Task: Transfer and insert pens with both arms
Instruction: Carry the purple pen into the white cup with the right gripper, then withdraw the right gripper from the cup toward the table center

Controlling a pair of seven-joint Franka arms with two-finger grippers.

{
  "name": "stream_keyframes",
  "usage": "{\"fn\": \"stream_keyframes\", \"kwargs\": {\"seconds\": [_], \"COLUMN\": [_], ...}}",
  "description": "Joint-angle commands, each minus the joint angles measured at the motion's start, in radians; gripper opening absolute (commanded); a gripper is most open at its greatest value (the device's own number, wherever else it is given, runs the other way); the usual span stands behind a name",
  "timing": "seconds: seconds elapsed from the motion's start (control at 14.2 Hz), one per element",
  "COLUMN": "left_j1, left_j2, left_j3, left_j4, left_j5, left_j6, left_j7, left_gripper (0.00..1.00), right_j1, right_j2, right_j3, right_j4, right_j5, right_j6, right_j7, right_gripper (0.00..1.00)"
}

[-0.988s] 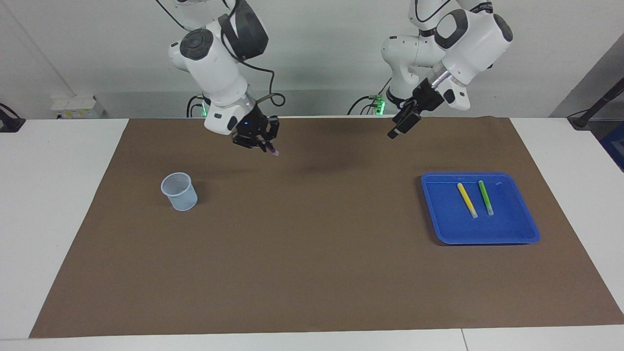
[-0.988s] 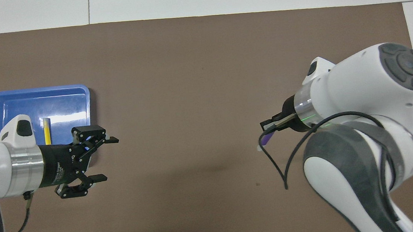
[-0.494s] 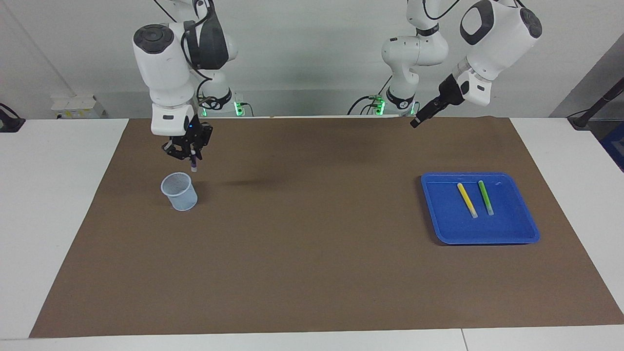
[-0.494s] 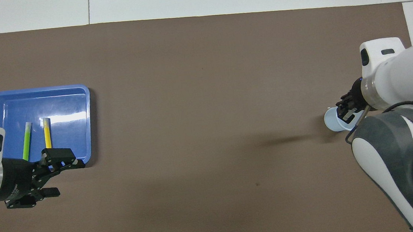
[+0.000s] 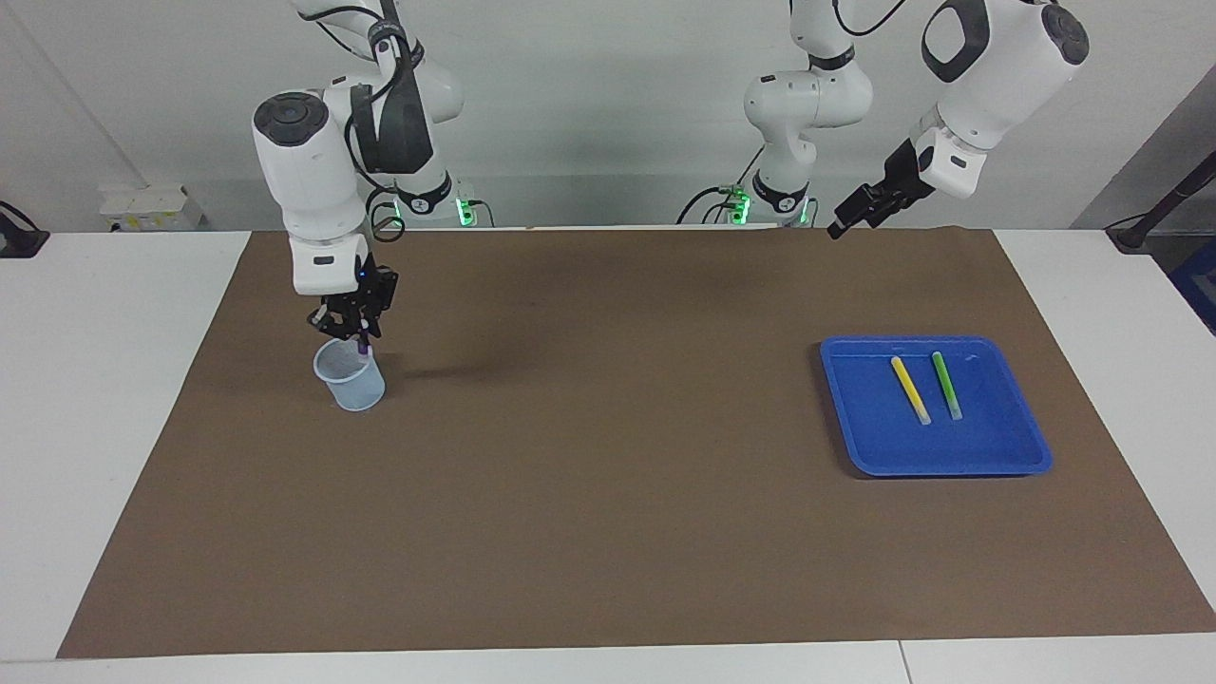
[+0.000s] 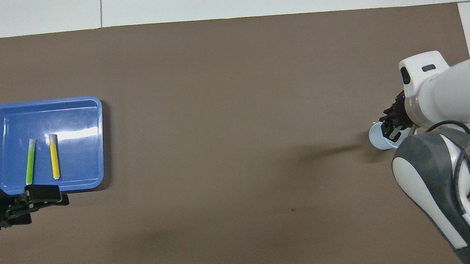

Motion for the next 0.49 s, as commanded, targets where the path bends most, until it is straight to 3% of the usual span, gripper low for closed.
{"fn": "stream_keyframes", "kwargs": {"seconds": [0.0, 0.28, 0.35, 0.42], "left_j1": [0.022, 0.056, 0.061, 0.068], "left_j2": [0.027, 0.037, 0.04, 0.04], "left_j3": [-0.004, -0.002, -0.001, -0.001], "left_j4": [0.035, 0.041, 0.043, 0.046], "left_j5": [0.083, 0.154, 0.157, 0.16], "left_j6": [0.009, 0.056, 0.054, 0.047], "left_j7": [0.141, 0.292, 0.306, 0.316], "left_gripper": [1.0, 1.0, 1.0, 1.0], "right_j1": [-0.053, -0.066, -0.066, -0.066], "right_j2": [-0.003, -0.002, -0.002, -0.002], "right_j3": [0.006, 0.006, 0.006, 0.006], "right_j4": [-0.052, -0.061, -0.072, -0.074], "right_j5": [-0.024, -0.024, -0.024, -0.022], "right_j6": [0.057, 0.061, 0.065, 0.068], "right_j7": [-0.083, -0.094, -0.088, -0.085], "right_gripper": [0.0, 0.0, 0.25, 0.73]}}
